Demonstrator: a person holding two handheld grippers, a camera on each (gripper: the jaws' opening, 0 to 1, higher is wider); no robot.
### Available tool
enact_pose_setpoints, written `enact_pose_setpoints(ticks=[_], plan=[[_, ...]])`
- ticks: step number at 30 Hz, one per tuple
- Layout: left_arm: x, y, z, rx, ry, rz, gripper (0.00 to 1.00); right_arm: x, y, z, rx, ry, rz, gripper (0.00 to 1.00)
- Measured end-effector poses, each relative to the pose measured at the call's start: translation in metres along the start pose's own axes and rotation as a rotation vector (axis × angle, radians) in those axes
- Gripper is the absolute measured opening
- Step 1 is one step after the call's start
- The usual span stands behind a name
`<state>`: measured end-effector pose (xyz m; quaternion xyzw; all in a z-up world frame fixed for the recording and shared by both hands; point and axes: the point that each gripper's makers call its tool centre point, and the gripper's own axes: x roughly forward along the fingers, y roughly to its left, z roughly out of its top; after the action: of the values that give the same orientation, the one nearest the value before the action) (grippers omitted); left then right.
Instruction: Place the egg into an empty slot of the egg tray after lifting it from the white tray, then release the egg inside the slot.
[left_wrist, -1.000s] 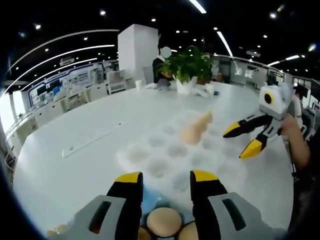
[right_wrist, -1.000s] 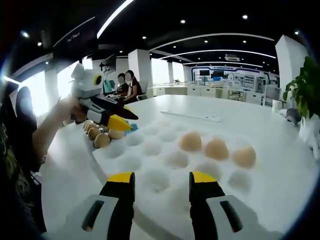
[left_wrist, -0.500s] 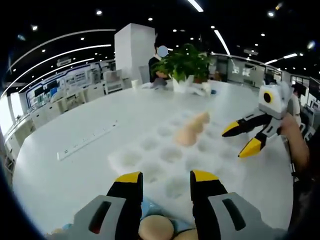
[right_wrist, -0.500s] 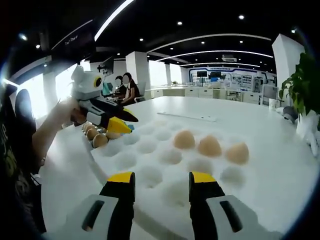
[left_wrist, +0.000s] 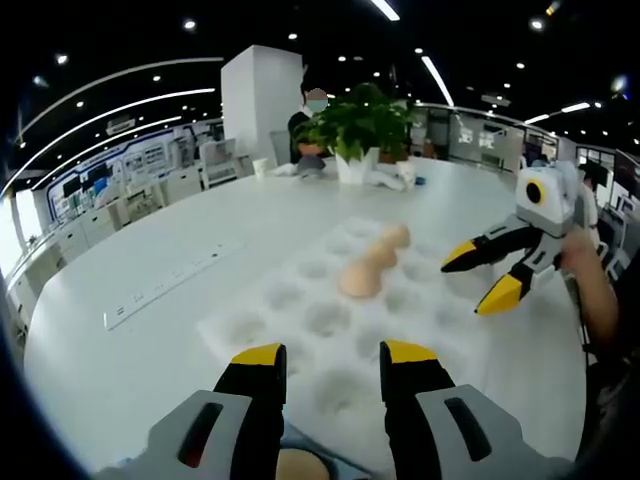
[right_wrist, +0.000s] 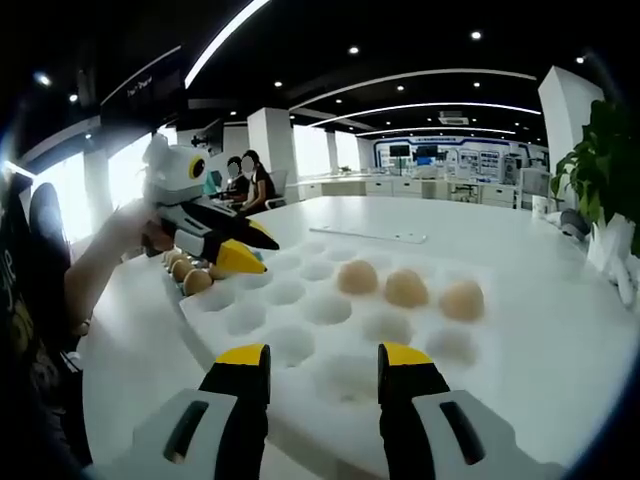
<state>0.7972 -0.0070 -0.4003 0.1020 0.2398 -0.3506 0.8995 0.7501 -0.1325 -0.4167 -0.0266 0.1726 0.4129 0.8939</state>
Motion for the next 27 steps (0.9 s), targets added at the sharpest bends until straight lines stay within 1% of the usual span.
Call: enact_pose_setpoints(ticks=[5, 11, 17, 27], plan=[[0.001, -0.002, 0.001, 0.004, 0.002, -0.002, 0.38, -0.003, 0.002, -0.001, 0.002, -0.005, -0.004, 0.45], [0.010, -0.007, 0.005, 0.013, 0.004, -0.012, 0.37, -0.006, -0.001, -0.001, 0.005, -0.009, -0.007, 0.45], [0.012, -0.011, 0.001, 0.011, 0.008, -0.017, 0.37, -0.009, -0.004, -0.003, 0.007, -0.013, -0.013, 0.45], [0.024, -0.016, 0.009, 0.019, 0.007, -0.029, 0.37, -0.012, -0.007, -0.002, 0.010, -0.020, -0.016, 0.45]])
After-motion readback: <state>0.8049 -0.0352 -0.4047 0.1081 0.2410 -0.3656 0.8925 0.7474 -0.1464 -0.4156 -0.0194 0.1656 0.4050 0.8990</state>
